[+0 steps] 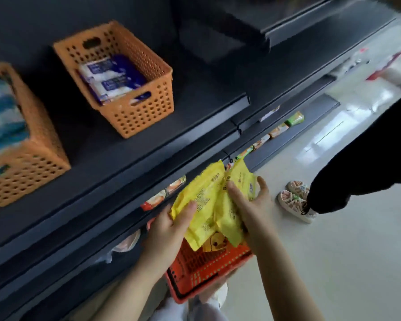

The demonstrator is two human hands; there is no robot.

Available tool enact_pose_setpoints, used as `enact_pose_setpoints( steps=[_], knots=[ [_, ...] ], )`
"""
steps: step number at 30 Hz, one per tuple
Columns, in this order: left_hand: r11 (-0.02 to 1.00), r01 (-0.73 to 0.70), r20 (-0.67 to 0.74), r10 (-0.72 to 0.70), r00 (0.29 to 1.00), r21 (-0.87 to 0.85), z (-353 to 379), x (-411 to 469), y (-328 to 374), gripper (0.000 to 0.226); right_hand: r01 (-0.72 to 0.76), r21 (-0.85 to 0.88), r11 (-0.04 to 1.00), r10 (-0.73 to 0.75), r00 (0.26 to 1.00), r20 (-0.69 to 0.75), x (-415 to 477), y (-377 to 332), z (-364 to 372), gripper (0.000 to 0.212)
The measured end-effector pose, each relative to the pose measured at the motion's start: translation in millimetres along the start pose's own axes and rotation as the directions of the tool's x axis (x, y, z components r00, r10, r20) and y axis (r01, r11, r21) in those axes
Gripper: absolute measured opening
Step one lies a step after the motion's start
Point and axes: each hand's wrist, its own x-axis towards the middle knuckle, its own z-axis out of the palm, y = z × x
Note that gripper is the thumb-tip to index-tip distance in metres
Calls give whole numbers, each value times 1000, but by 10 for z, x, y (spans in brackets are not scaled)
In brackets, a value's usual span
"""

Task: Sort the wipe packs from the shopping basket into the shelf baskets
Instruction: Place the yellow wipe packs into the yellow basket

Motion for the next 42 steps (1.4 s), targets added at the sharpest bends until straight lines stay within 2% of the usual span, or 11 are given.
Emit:
enact_pose_setpoints(
  steps=[4, 7, 11, 14, 17, 19, 22, 23, 25, 30, 42],
  knots=[
    [993, -93, -116, 84, 990, -78, -208, -478, 383, 33, 39, -103, 994, -19, 982, 188, -409, -395, 357, 113],
    [979, -149, -147, 128, 981, -140, -461, -815, 527, 37, 32, -204, 978, 32, 953, 301, -699, -568, 608, 128],
    [920, -165, -112, 133, 985, -355, -865, -1147, 555, 35, -174, -31, 984, 164, 834, 527, -1045, -608, 917, 77],
    [774, -139, -166, 44, 985, -617, -1267, -1311, 539, 39, -298, 114, 948, 163, 759, 630, -1290, -630, 1152, 56],
    [660, -176, -216, 22, 976, -731, -1699, -1444, 447, 40, -215, 163, 963, 66, 774, 630, -1555, -665, 1428, 33],
    [619, -213, -268, 3, 963, -756, -2023, -1561, 351, 44, -275, 266, 924, 85, 827, 556, -1700, -632, 1669, 42],
    [574, -257, -327, -19, 945, -777, -2566, -1756, 210, 43, -399, 289, 870, 126, 748, 652, -1798, -457, 2071, 27],
    [561, -272, -341, -19, 940, -782, -2751, -1823, 169, 42, -271, 280, 921, 65, 816, 575, -1780, -318, 2257, 17],
    [548, -311, -377, -9, 926, -776, -3109, -1950, 92, 42, -256, 315, 914, 67, 861, 504, -1957, -182, 2598, 33],
    [573, -387, -442, 46, 896, -723, -3798, -2187, -104, 45, -235, 213, 948, 95, 851, 517, -2325, 110, 3278, 20],
    [491, -512, -604, -37, 796, -705, -4777, -1825, -341, 41, -20, 67, 998, -29, 747, 664, -2183, 234, 4465, 45]
  ],
)
